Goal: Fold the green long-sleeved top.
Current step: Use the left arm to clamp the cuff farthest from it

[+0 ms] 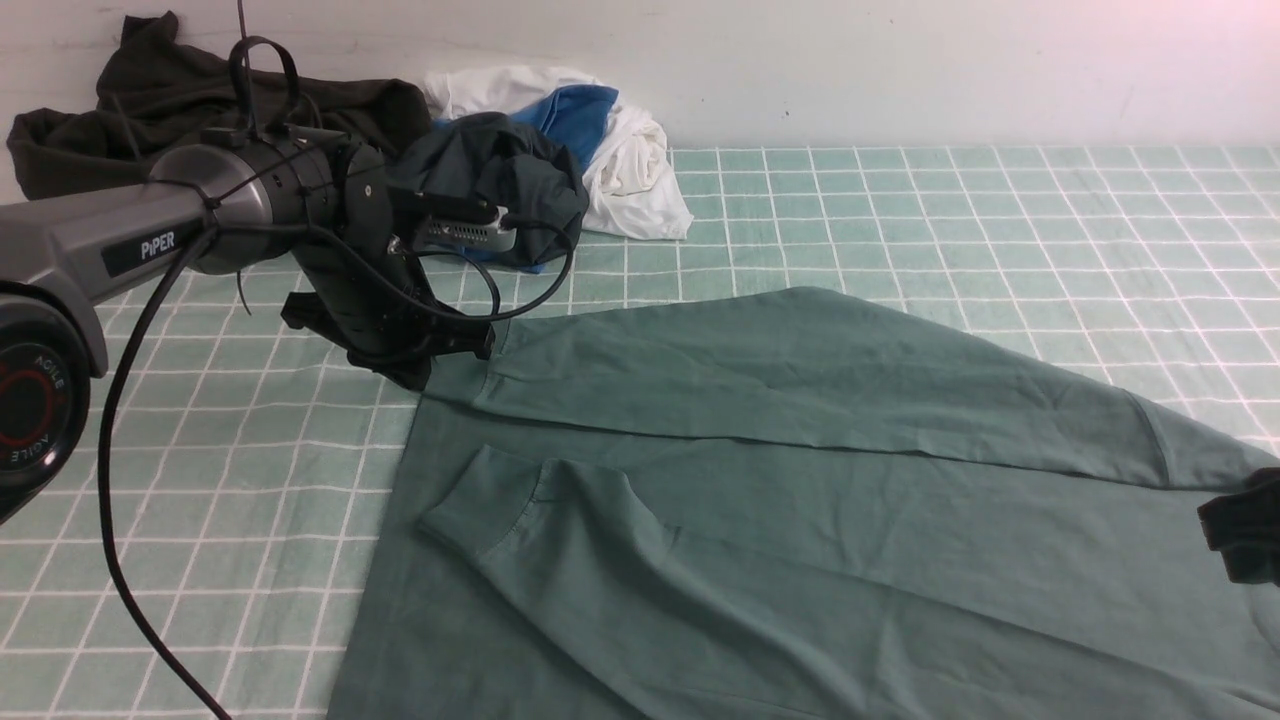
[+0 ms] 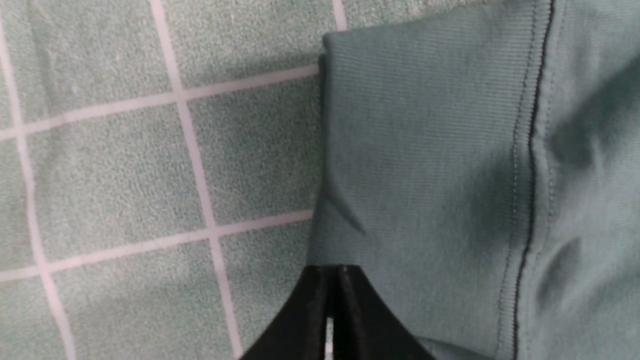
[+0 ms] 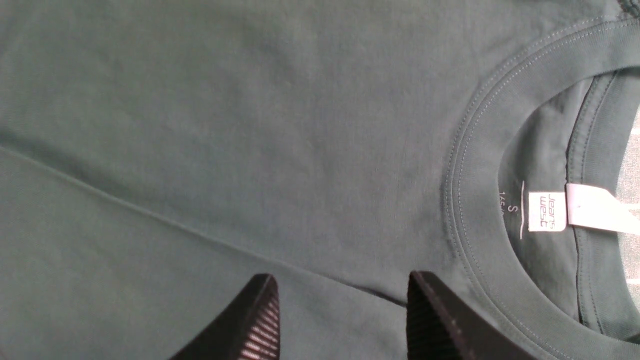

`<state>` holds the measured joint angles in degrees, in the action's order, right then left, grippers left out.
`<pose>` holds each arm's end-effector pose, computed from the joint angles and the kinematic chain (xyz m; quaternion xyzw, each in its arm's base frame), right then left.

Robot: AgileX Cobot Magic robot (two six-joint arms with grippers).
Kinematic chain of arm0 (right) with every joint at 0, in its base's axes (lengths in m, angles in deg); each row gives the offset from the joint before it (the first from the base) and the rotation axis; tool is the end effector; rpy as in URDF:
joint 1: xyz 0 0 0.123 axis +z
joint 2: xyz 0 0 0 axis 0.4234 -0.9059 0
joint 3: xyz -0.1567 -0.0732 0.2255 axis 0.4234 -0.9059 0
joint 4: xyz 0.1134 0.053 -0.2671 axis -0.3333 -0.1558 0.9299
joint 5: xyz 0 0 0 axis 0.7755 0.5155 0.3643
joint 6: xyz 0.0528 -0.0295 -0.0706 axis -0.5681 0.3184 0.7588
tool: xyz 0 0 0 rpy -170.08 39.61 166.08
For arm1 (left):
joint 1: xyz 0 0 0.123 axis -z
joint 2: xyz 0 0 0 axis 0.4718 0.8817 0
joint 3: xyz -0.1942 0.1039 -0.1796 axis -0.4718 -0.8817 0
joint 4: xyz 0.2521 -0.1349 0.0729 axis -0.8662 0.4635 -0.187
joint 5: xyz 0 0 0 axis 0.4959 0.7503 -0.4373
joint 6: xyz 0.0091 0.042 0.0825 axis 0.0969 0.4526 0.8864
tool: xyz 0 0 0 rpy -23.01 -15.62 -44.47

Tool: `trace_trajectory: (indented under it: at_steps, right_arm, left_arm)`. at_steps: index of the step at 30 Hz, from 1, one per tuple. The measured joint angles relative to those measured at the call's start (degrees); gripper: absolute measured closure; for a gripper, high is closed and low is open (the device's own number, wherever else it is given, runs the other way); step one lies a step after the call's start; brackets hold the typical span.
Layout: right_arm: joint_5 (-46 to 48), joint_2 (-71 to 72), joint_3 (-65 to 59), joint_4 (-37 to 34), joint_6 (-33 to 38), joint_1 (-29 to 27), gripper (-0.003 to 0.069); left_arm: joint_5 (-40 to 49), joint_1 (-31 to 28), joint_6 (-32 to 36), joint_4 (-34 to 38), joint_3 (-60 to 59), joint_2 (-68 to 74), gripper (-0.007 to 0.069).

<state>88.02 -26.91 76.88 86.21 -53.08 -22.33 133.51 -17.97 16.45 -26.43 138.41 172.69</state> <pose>0.2581 0.0067 0.2371 0.0234 0.9897 -0.0205 0.1399 0.4977 -0.0895 0.1413 0.0873 0.9799 -0.0159 0.1789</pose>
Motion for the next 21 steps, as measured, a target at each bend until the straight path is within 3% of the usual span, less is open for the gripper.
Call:
trace_trajectory:
  at_steps: [3,7,9,10,12,14,18,21]
  right_arm:
    - [0.00,0.00,0.00,0.00,0.00,0.00,0.0323]
    - [0.00,0.00,0.00,0.00,0.00,0.00,0.0323]
    - [0.00,0.00,0.00,0.00,0.00,0.00,0.0323]
    - [0.00,0.00,0.00,0.00,0.00,0.00,0.0323]
    - [0.00,0.00,0.00,0.00,-0.06,0.00,0.0323]
    - [-0.06,0.00,0.00,0.00,0.00,0.00,0.0323]
    - [-0.18,0.00,0.00,0.00,0.00,0.00,0.0323]
    - [-0.23,0.00,0.00,0.00,0.00,0.00,0.0323]
  left_arm:
    - [0.39,0.00,-0.43,0.00,0.00,0.00,0.0580]
    - [0.51,0.00,-1.22,0.00,0.00,0.00,0.0468]
    - [0.51,0.00,-2.37,0.30,0.00,0.00,0.0346]
    - [0.51,0.00,-2.47,0.30,0.00,0.00,0.0337]
    - [0.35,0.00,-3.14,0.74,0.00,0.00,0.0230]
    - [-0.33,0.00,-3.14,1.19,0.00,0.00,0.0183]
    - [-0.80,0.00,-3.14,1.58,0.00,0.58,0.0172]
    - [-0.64,0.00,-3.09,2.11,0.18,0.94,0.0291]
